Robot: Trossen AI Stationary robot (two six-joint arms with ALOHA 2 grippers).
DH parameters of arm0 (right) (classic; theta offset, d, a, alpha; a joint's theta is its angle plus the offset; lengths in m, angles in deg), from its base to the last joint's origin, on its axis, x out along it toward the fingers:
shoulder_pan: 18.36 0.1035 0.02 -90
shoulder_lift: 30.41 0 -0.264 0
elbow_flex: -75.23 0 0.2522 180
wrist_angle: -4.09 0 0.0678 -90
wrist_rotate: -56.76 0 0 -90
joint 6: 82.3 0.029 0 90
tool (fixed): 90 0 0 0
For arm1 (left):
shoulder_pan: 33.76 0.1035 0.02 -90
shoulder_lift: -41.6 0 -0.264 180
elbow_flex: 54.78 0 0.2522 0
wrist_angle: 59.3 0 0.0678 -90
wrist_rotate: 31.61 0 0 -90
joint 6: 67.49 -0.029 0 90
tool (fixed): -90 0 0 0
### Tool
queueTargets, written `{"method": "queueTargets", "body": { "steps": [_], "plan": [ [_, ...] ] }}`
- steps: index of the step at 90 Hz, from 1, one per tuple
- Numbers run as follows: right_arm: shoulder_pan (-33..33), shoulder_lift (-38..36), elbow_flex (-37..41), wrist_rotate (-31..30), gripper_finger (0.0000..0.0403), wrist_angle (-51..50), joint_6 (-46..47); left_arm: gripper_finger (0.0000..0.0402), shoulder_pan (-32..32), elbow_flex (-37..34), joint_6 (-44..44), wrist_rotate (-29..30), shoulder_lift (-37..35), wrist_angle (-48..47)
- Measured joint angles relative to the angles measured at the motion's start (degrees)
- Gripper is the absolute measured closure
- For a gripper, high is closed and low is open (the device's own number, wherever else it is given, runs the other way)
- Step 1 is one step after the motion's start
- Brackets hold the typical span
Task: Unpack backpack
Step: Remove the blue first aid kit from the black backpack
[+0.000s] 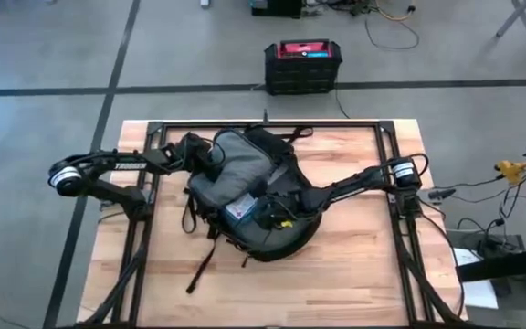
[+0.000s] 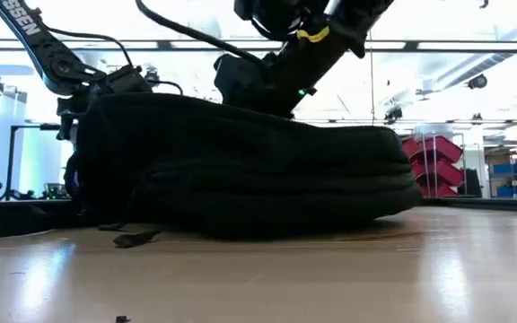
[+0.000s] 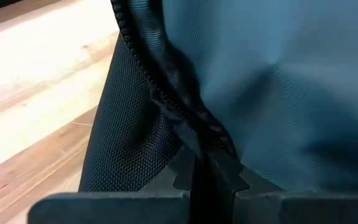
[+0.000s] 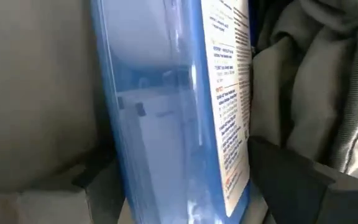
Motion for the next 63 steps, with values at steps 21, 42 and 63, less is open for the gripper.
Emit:
{"method": "queueTargets", "body": {
  "steps": [21, 42, 63],
  "plan": [
    [2.46, -0.04, -2.07, -2.09, 0.0208, 2.09, -1.82, 0.0397, -0.17, 1.90, -3.03, -2.13, -0.10, -0.89],
    [4.58, -0.67, -2.77, -6.18, 0.0253, 1.12, -2.82, 0.0397, 0.88, 7.61, -8.14, 0.38, -0.50, -7.14],
    [8.19, -5.64, -2.73, -5.97, 0.0253, -7.23, 5.94, 0.0397, 4.03, 12.24, -12.45, 7.13, -0.66, -13.24]
  ]
}}
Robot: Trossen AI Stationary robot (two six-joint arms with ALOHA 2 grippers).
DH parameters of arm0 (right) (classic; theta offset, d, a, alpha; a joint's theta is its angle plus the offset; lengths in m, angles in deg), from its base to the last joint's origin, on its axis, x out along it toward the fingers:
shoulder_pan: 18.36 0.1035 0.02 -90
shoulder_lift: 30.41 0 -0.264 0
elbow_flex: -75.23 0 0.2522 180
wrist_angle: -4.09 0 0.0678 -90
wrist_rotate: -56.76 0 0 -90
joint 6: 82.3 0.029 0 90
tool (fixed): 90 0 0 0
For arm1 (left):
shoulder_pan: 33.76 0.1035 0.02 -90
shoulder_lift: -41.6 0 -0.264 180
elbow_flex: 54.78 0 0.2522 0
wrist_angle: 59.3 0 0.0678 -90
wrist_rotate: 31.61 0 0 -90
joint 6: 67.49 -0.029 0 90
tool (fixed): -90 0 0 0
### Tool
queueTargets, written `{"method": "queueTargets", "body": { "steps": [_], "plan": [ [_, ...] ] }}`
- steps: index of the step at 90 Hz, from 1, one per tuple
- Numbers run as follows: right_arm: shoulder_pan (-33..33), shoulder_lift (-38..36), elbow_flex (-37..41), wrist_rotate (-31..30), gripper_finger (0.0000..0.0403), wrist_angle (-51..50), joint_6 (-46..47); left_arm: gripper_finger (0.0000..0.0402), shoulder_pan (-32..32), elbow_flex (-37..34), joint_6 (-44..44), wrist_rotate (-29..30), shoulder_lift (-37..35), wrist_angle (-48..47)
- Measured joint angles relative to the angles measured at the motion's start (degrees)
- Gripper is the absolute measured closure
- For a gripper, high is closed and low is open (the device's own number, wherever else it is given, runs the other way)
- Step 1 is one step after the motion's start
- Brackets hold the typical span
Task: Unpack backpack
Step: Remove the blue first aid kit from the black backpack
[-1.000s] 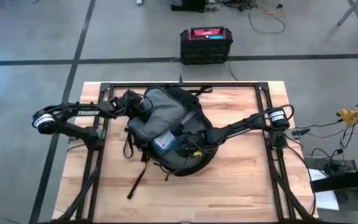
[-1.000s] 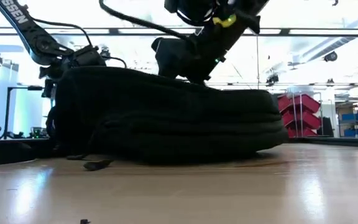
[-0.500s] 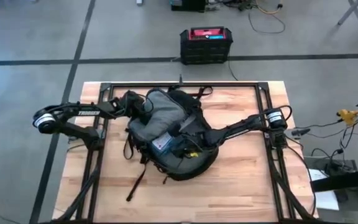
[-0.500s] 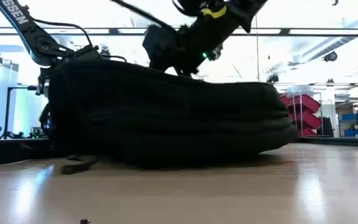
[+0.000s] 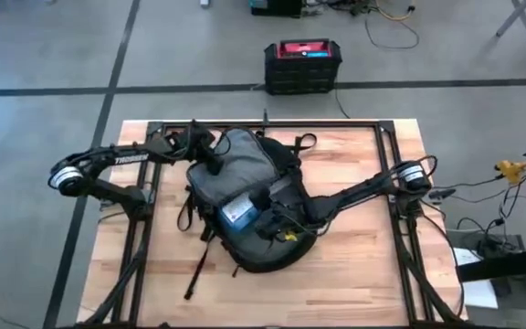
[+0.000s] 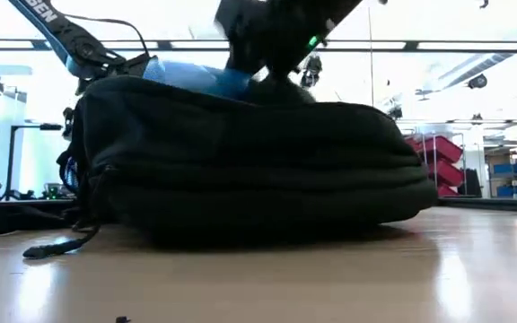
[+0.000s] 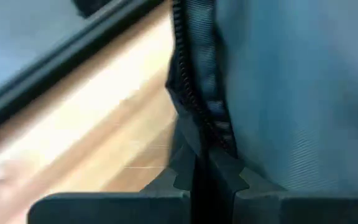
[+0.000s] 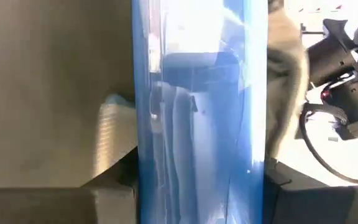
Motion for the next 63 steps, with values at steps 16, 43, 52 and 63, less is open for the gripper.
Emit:
{"method": "queueTargets", "body": {
  "steps": [16, 43, 52, 63],
  "plan": [
    [2.57, -6.65, 0.00, 0.49, 0.0254, -11.91, 11.48, 0.0397, 0.89, 0.41, -2.02, 1.73, -0.04, 0.00],
    [2.96, -21.85, -0.02, -1.08, 0.0254, -39.85, 39.99, 0.0397, 0.91, 0.94, -2.90, 4.45, -0.76, -0.30],
    [2.10, -27.01, -0.02, -1.58, 0.0254, -50.02, 51.41, 0.0397, 0.55, 0.90, -3.19, 1.57, -1.27, -1.11],
    [0.01, -32.51, 0.50, -1.56, 0.0254, -61.84, 66.01, 0.0397, -1.01, 0.86, -4.95, -1.69, -1.40, -3.20]
  ]
}}
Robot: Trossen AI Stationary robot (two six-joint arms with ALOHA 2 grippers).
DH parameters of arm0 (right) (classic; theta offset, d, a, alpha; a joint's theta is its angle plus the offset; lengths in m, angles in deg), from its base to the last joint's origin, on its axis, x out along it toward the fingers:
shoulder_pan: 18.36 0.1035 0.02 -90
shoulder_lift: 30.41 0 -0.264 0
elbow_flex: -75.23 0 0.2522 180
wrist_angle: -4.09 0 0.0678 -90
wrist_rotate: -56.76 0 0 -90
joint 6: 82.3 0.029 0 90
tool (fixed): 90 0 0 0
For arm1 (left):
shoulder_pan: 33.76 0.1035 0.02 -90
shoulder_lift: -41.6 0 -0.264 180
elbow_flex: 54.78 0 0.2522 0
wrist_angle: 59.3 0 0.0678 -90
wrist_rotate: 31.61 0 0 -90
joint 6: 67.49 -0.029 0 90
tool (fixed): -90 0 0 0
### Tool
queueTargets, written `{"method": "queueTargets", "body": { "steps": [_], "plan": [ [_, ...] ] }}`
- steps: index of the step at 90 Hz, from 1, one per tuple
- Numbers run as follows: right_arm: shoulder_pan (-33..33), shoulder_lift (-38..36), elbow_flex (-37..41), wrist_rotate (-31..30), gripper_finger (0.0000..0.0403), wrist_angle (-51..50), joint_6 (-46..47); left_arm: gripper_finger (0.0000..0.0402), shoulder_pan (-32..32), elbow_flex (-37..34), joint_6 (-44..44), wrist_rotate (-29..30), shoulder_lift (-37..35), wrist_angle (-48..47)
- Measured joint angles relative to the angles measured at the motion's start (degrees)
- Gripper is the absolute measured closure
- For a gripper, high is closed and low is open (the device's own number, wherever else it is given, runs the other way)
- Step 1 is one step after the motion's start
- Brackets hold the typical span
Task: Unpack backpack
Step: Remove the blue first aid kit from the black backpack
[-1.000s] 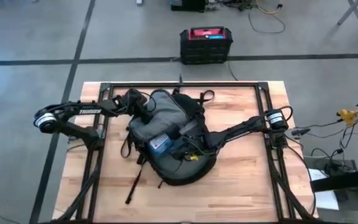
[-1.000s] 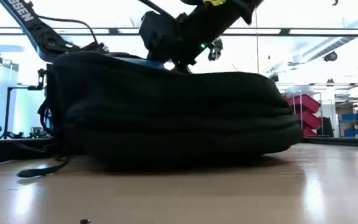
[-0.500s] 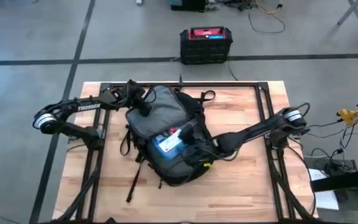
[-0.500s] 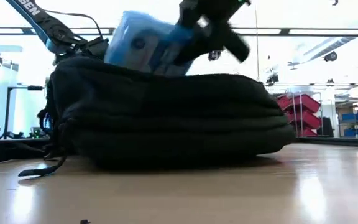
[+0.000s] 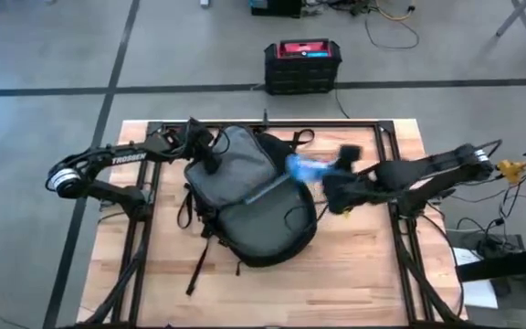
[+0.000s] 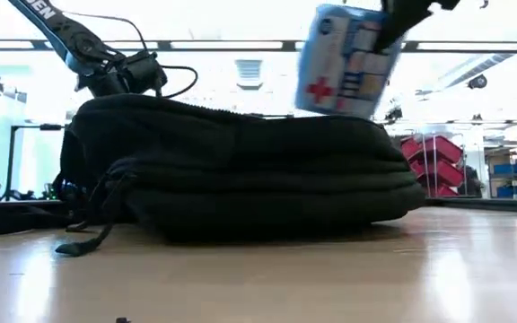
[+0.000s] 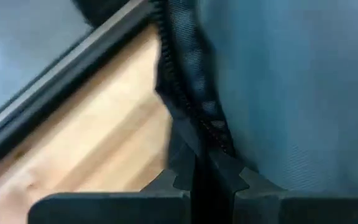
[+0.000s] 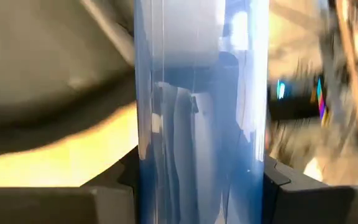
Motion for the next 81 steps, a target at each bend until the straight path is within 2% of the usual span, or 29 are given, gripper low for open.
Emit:
{"method": "queueTargets", "body": {
  "steps": [15, 26, 42, 56, 67, 81],
  "plan": [
    [-2.76, -5.48, 3.22, 1.50, 0.0254, -10.87, 18.02, 0.0397, -3.98, 0.00, -2.60, -0.90, -0.04, -1.03],
    [-4.55, -7.53, 6.48, 4.93, 0.0254, -14.14, 26.51, 0.0397, -6.88, 0.04, -2.85, -1.76, -0.04, 0.00],
    [-6.28, -7.90, 14.66, 9.69, 0.0254, -14.13, 30.69, 0.0397, -10.36, 0.04, -3.08, -2.24, -0.06, 1.40],
    [-6.28, -6.11, 23.33, 9.22, 0.0253, -13.08, 34.09, 0.0397, -10.76, 0.04, -4.30, -2.43, -0.09, 1.37],
    [-6.45, -3.92, 28.25, 4.95, 0.0239, -11.53, 38.24, 0.0397, -10.57, 0.13, -4.97, -1.82, -0.13, 1.34],
    [-7.87, -0.86, 32.61, 5.15, 0.0233, -5.30, 37.99, 0.0397, -10.48, 0.99, -6.66, -1.39, -0.52, 0.46]
  ]
}}
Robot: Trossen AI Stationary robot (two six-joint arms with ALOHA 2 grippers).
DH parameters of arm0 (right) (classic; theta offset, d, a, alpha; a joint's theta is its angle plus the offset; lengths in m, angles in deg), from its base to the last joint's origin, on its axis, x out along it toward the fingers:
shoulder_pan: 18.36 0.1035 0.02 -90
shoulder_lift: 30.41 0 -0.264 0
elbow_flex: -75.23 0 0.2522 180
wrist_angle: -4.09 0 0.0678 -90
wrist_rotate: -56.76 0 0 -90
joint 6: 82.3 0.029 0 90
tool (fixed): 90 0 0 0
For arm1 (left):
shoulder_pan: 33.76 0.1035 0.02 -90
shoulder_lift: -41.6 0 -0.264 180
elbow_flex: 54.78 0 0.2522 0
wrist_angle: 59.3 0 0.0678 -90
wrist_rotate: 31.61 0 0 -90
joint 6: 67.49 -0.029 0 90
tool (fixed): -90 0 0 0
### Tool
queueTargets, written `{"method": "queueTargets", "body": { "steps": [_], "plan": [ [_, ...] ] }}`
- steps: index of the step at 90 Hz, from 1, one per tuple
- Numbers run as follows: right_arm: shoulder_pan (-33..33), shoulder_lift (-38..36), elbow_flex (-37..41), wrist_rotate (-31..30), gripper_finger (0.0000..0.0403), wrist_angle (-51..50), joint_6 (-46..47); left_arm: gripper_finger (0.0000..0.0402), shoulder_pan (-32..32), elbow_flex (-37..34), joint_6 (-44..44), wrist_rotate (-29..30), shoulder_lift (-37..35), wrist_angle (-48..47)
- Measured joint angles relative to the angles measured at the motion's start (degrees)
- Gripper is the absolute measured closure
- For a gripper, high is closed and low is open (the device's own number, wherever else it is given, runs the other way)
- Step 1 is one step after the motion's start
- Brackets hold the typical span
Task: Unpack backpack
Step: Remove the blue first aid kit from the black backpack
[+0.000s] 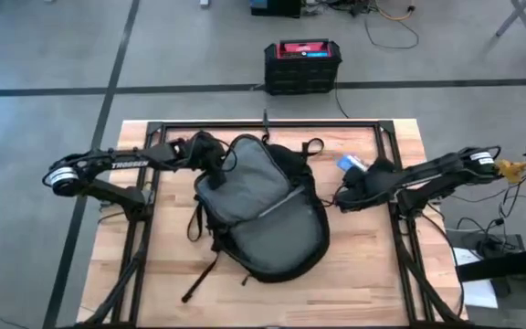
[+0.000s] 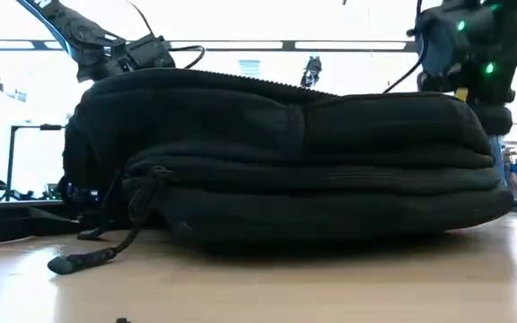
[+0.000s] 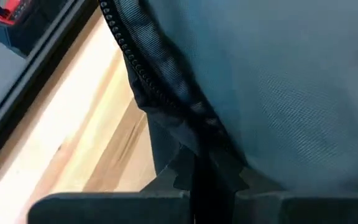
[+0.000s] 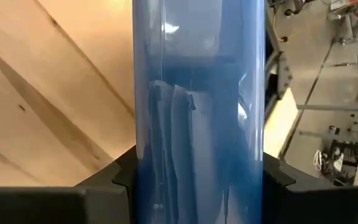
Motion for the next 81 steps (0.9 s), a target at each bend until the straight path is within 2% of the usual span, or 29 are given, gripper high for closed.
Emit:
{"method": "queueTargets", "body": {
  "steps": [17, 33, 46, 58, 67, 81],
  "plan": [
    [-0.11, 3.86, 0.61, 0.75, 0.0212, 2.04, -1.28, 0.0397, 0.04, 2.59, -0.97, 0.26, -0.87, -1.98],
    [-0.24, 5.96, -1.37, 5.88, 0.0162, 1.72, -0.85, 0.0397, 0.04, 5.17, -0.93, 0.23, -1.60, -3.71],
    [-0.24, 5.58, -5.11, 6.61, 0.0118, -4.95, -1.19, 0.0397, 0.04, 7.32, -0.37, 0.21, -2.20, -4.83],
    [-0.24, 5.05, -8.12, 6.43, 0.0096, -9.96, -0.94, 0.0397, 0.02, 9.04, 0.34, 0.13, -2.83, -5.17],
    [-0.17, 5.03, -8.80, 8.18, 0.0088, -8.55, -2.73, 0.0397, 0.02, 10.00, 0.61, -0.03, -3.54, -5.27],
    [0.06, 5.26, -7.56, 14.32, 0.0081, -2.29, -6.69, 0.0397, 0.02, 10.80, 0.63, -0.07, -5.19, -6.77]
  ]
}}
